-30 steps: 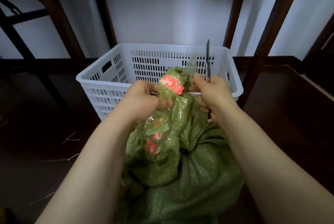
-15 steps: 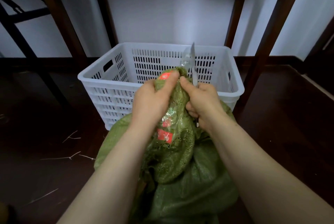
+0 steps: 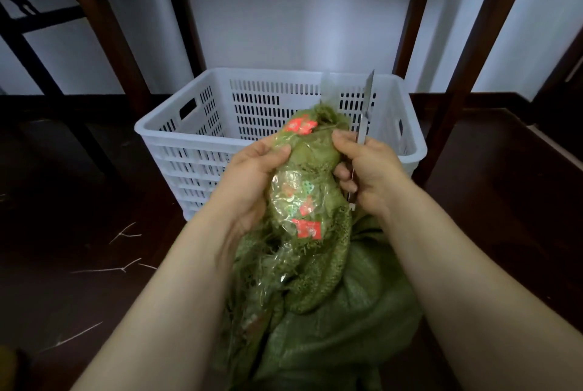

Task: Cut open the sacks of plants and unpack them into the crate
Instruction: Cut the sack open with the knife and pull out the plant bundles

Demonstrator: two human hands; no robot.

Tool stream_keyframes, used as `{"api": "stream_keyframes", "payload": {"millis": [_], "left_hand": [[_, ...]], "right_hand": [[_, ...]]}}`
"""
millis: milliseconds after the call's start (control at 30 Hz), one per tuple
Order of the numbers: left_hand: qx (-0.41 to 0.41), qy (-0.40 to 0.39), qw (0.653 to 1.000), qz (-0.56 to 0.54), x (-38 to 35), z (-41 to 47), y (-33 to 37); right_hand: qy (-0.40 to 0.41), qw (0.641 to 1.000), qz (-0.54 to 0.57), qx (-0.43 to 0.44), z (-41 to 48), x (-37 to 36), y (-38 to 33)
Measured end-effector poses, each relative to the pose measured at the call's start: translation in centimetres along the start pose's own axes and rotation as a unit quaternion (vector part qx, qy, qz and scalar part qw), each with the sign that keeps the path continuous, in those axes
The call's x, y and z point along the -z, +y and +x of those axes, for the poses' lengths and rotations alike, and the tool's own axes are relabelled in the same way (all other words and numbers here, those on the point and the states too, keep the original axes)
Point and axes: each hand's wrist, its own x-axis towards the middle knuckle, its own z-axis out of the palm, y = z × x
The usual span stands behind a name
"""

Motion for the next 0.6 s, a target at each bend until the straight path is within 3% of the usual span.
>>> {"api": "stream_keyframes", "payload": {"millis": [67,233,333,400,467,500,600], "left_hand": [[-0.006,0.006,1.000,0.016,0.7,0.1,0.4],[-0.049,0.034,0.982,0.178,0.0,-0.1,0.1],[-0.067,-0.012,0.922,0.381,-0.5,-0.8,1.3],[-0.151,0.003,0.872,0.465,-0.7,-1.1,2.9],[-0.257,0.014,0.843,0.473,-1.0,-1.1,4.4],[-0.277,-0.003,0.836,0.474,-1.2,-1.1,4.6],[-0.237,-0.053,0.836,0.493,-1.6,-1.3,3.8]], "right_hand": [[-0.005,1.000,-0.013,0.005,-0.1,0.4,-0.2],[-0.031,0.999,0.014,-0.004,-0.9,0.3,-0.9],[-0.006,0.999,-0.009,0.035,-1.0,0.2,-0.9],[-0.006,0.998,-0.024,0.057,-0.8,0.2,-1.0],[-0.028,0.997,-0.032,0.069,-0.8,0.1,-1.1],[-0.039,0.996,-0.036,0.071,-0.8,-0.1,-1.2],[-0.073,0.995,-0.043,0.060,-0.8,-0.3,-0.9]]}}
